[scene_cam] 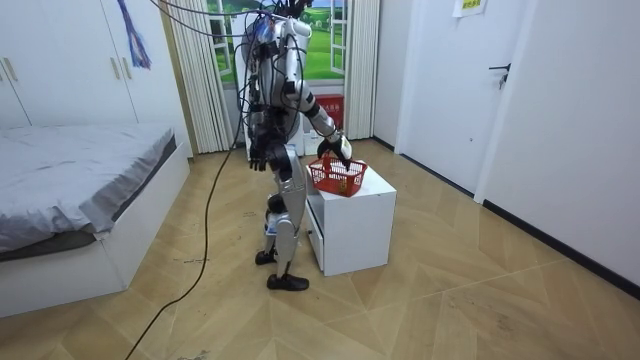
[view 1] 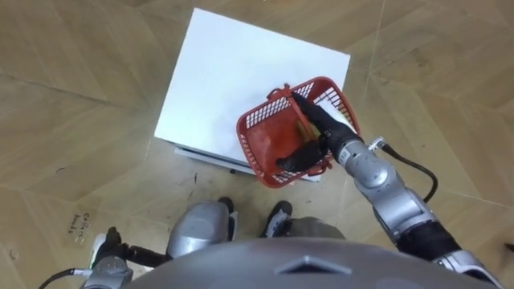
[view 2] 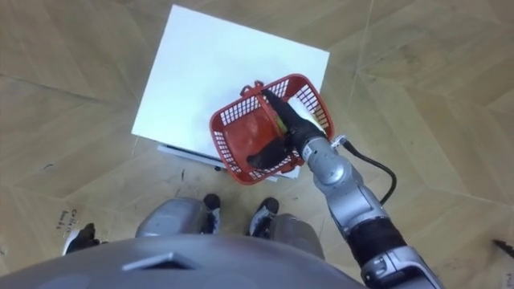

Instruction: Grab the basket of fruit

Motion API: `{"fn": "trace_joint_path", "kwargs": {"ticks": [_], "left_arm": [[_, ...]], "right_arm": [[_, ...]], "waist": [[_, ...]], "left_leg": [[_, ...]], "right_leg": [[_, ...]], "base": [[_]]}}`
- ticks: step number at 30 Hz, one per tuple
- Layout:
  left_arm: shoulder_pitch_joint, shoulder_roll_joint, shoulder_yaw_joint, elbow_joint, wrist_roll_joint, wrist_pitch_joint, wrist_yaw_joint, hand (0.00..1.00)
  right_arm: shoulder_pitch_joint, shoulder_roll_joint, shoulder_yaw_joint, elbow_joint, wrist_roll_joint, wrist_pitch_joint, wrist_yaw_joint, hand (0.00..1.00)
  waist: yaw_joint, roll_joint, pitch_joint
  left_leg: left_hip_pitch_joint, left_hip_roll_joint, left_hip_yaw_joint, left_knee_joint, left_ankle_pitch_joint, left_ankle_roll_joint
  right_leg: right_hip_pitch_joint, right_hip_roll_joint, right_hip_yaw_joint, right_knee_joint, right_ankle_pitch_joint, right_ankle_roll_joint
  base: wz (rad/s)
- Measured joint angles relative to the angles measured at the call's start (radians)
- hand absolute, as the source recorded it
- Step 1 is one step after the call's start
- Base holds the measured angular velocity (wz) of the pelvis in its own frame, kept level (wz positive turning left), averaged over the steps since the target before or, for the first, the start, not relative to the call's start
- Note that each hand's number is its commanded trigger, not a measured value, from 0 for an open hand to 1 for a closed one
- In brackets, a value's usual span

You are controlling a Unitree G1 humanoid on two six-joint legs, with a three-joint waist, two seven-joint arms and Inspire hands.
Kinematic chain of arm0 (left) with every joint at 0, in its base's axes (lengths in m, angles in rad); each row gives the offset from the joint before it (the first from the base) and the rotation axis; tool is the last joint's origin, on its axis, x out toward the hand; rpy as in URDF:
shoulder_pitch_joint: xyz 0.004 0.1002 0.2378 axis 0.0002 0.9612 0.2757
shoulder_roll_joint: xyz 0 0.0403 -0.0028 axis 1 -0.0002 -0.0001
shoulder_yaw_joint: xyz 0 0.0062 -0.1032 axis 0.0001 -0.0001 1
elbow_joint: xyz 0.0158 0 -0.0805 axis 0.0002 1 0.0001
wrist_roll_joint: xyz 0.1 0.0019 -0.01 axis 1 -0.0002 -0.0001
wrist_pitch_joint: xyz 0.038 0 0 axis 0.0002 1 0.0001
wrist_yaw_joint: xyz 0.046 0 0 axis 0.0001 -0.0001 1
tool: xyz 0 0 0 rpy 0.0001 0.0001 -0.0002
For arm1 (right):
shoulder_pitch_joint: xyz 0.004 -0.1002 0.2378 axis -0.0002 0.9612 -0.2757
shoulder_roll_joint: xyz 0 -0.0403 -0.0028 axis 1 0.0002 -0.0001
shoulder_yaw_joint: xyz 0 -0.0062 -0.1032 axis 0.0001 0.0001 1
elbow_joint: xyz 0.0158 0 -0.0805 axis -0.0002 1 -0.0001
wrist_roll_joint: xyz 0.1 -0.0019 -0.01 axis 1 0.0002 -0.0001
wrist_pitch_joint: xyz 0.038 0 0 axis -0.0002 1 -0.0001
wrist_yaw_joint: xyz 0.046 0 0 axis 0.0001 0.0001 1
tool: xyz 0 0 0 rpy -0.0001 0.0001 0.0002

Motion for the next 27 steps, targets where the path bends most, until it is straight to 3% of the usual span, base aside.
{"fn": "trace_joint_path", "kwargs": {"ticks": [9, 12, 18, 24, 25, 27], "left_arm": [[-0.003, -0.005, 0.002, 0.000, -0.001, -0.003, 0.009, 0.00], [-0.002, -0.007, 0.003, 0.002, -0.001, -0.004, 0.018, 0.00], [0.002, -0.017, 0.028, 0.002, 0.009, -0.003, 0.038, 0.00], [0.003, -0.035, 0.065, -0.022, 0.009, -0.007, 0.051, 0.00], [0.001, -0.036, 0.077, -0.032, 0.009, -0.009, 0.052, 0.00], [0.001, -0.038, 0.078, -0.038, 0.011, -0.014, 0.052, 0.00]], "right_arm": [[0.016, -0.006, -0.001, -0.066, -0.001, -0.020, -0.037, 0.00], [0.027, -0.007, -0.007, -0.093, -0.004, -0.022, -0.048, 0.00], [0.062, -0.008, -0.056, -0.129, -0.013, -0.032, -0.072, 0.00], [0.121, -0.018, -0.115, -0.245, -0.038, -0.044, -0.108, 0.00], [0.124, -0.019, -0.126, -0.258, -0.044, -0.046, -0.108, 0.00], [0.140, -0.022, -0.152, -0.273, -0.060, -0.052, -0.109, 0.00]], "waist": [[-0.006, 0.003, -0.0001], [-0.026, 0.011, -0.0003], [-0.038, 0.025, -0.0065], [-0.074, 0.060, -0.0134], [-0.086, 0.066, -0.0107], [-0.095, 0.077, -0.0129]], "left_leg": [[0.069, 0.008, 0.053, -0.018, 0.000, 0.000], [0.107, 0.009, 0.057, -0.044, 0.000, 0.000], [0.179, 0.014, 0.083, -0.082, 0.000, 0.001], [0.215, 0.013, 0.114, -0.084, 0.000, 0.001], [0.222, 0.014, 0.116, -0.088, 0.000, 0.001], [0.235, 0.015, 0.120, -0.102, 0.001, 0.001]], "right_leg": [[0.046, 0.003, 0.036, -0.021, 0.001, 0.002], [0.075, 0.006, 0.041, -0.026, 0.001, 0.003], [0.124, 0.017, 0.067, -0.039, 0.002, 0.006], [0.158, 0.017, 0.095, -0.057, 0.007, 0.014], [0.162, 0.017, 0.096, -0.057, 0.007, 0.014], [0.167, 0.019, 0.100, -0.057, 0.007, 0.014]], "base": [[-0.12], [-0.06], [-0.12], [-0.12], [-0.05], [-0.08]]}}
